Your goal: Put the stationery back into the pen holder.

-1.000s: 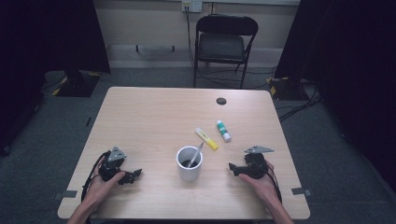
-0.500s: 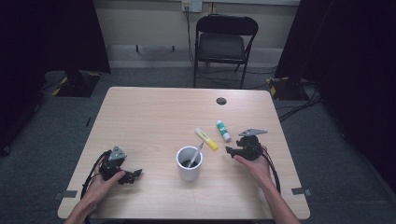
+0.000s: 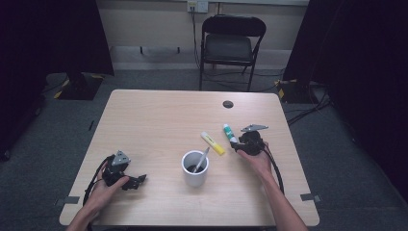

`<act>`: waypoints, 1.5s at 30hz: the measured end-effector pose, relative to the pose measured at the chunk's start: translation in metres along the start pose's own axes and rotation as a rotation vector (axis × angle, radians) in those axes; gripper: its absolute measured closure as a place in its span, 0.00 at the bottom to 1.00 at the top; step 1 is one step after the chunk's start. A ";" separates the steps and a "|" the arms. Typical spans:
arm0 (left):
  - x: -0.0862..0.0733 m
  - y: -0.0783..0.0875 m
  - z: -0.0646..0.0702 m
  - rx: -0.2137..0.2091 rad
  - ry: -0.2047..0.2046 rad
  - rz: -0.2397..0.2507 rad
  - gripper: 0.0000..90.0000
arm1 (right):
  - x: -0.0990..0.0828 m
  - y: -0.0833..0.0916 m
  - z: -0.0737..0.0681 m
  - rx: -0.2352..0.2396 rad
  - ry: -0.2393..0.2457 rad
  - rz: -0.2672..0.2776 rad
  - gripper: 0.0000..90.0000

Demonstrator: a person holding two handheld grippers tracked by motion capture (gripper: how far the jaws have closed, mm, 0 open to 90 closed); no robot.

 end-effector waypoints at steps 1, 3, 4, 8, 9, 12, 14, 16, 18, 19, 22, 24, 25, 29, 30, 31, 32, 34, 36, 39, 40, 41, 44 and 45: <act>0.000 0.000 0.000 -0.001 0.004 0.004 0.00 | 0.000 -0.002 0.000 -0.001 0.004 0.000 0.58; 0.000 0.000 0.000 -0.001 0.004 0.003 0.00 | 0.000 -0.005 0.001 0.004 -0.002 0.003 0.59; 0.000 0.000 0.000 -0.001 0.004 0.003 0.00 | 0.000 -0.007 0.002 -0.004 0.000 0.004 0.59; 0.000 0.000 0.000 0.000 0.002 0.001 0.00 | -0.002 -0.013 0.005 -0.017 -0.003 -0.014 0.61; 0.000 0.000 0.000 -0.001 0.004 0.003 0.00 | -0.002 -0.013 0.006 -0.028 0.005 -0.010 0.63; 0.000 0.000 0.000 0.000 0.003 0.002 0.00 | -0.003 -0.011 0.006 -0.043 0.017 -0.022 0.69; 0.000 0.000 0.000 -0.001 0.003 0.003 0.00 | -0.004 -0.010 0.007 -0.043 0.015 -0.020 0.71; 0.000 0.000 0.000 -0.001 0.002 0.002 0.00 | -0.005 -0.010 0.008 -0.042 0.005 -0.020 0.72; 0.000 0.000 0.000 0.000 0.001 0.001 0.00 | -0.005 -0.009 0.009 -0.047 0.005 -0.020 0.72; 0.000 0.000 0.000 0.000 0.001 0.001 0.00 | -0.007 -0.008 0.007 -0.045 -0.002 -0.024 0.72; 0.000 0.000 0.000 0.000 0.001 0.001 0.00 | -0.012 -0.002 0.003 -0.046 0.001 -0.028 0.72; 0.000 0.000 0.000 -0.001 0.001 0.001 0.00 | -0.017 0.004 0.000 -0.042 0.006 -0.025 0.72; 0.000 0.000 0.000 -0.001 0.001 0.001 0.00 | -0.021 0.006 0.000 -0.040 0.007 -0.028 0.72; 0.000 0.000 0.000 0.000 0.001 0.001 0.00 | -0.031 0.013 0.000 -0.042 0.006 -0.033 0.72; 0.000 0.000 0.000 -0.001 0.004 0.004 0.00 | -0.037 0.018 -0.003 -0.035 0.014 -0.034 0.72; 0.000 0.000 0.000 -0.001 0.002 0.002 0.00 | -0.041 0.024 -0.010 -0.028 0.032 -0.033 0.72; 0.000 0.000 0.000 0.000 0.001 0.001 0.00 | -0.044 0.026 -0.013 -0.028 0.048 -0.040 0.72; 0.000 0.000 0.000 0.000 0.000 0.001 0.00 | -0.047 0.030 -0.019 -0.019 0.060 -0.040 0.72; 0.000 0.000 0.000 0.000 0.001 0.001 0.00 | -0.052 0.034 -0.023 -0.024 0.080 -0.044 0.72; 0.000 0.000 0.000 -0.001 0.003 0.003 0.00 | -0.059 0.038 -0.024 -0.005 0.056 -0.046 0.72; 0.000 0.000 0.000 0.000 0.001 0.001 0.00 | -0.061 0.039 -0.024 -0.007 0.068 -0.048 0.72; 0.000 0.000 0.000 0.000 0.001 0.001 0.00 | -0.064 0.039 -0.024 -0.018 0.067 -0.052 0.72; 0.000 0.000 0.000 0.000 0.001 0.001 0.00 | -0.067 0.042 -0.022 -0.012 0.061 -0.038 0.72; 0.000 0.000 0.000 0.000 0.001 0.001 0.00 | -0.068 0.042 -0.023 -0.009 0.053 -0.036 0.72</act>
Point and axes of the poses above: each handheld gripper's, and its own axes: y roughly backward along the jaws, x roughly out of its top, z roughly to its right, the point moved 9 cm from there along -y, roughly forward along the jaws, and after that the axes turned 8 degrees about -z, right-handed, at the moved point
